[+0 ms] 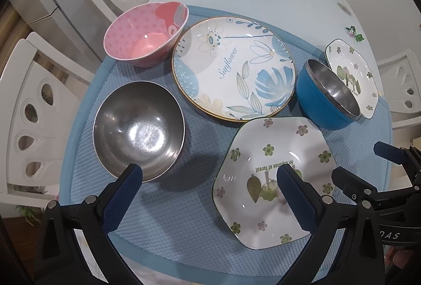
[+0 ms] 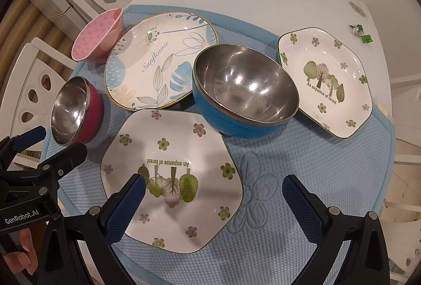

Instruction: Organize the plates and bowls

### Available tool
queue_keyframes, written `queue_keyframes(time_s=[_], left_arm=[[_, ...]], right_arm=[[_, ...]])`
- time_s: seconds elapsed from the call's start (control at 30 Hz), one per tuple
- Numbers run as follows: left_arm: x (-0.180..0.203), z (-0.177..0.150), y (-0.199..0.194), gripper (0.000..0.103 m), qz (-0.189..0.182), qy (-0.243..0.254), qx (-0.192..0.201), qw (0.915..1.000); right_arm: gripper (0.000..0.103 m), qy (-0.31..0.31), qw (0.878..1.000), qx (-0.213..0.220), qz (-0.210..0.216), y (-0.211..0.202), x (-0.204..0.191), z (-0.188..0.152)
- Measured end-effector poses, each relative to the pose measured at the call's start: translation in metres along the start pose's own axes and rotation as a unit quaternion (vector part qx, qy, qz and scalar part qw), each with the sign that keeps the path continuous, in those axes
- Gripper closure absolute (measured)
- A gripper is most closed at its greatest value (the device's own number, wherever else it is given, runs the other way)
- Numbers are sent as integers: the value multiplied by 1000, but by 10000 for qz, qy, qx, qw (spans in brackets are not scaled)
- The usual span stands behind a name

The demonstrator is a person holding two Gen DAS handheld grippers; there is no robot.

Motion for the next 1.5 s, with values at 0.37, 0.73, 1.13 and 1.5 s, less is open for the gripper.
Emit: queue_keyframes(time_s=[0.37, 0.73, 1.13, 1.5], left_arm=[[-5, -3, -3, 2, 14, -56, -104, 9999], [-11, 2, -7, 2, -42, -118, 57, 9999], [-51, 38, -6, 15, -257, -371, -129, 9989], [-58, 88, 37, 15, -191, -192, -249, 9993]], right_arm=[[0, 3, 10000, 2, -5, -1, -1, 0], [0, 6, 9999, -75, -89, -1, 1, -2], [0, -290, 9991, 242, -215, -32, 11, 43], [0, -761, 9960, 219, 414, 11, -10, 149]])
Point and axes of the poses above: each gripper's, at about its wrist camera, not at the fingertips, and y roughly the way its jaws point, x to its right, z to its top, the point moved 7 cm from there along y, roughly the way its jaws point, and after that the axes turned 8 degrees about x, right-handed, at the moved point
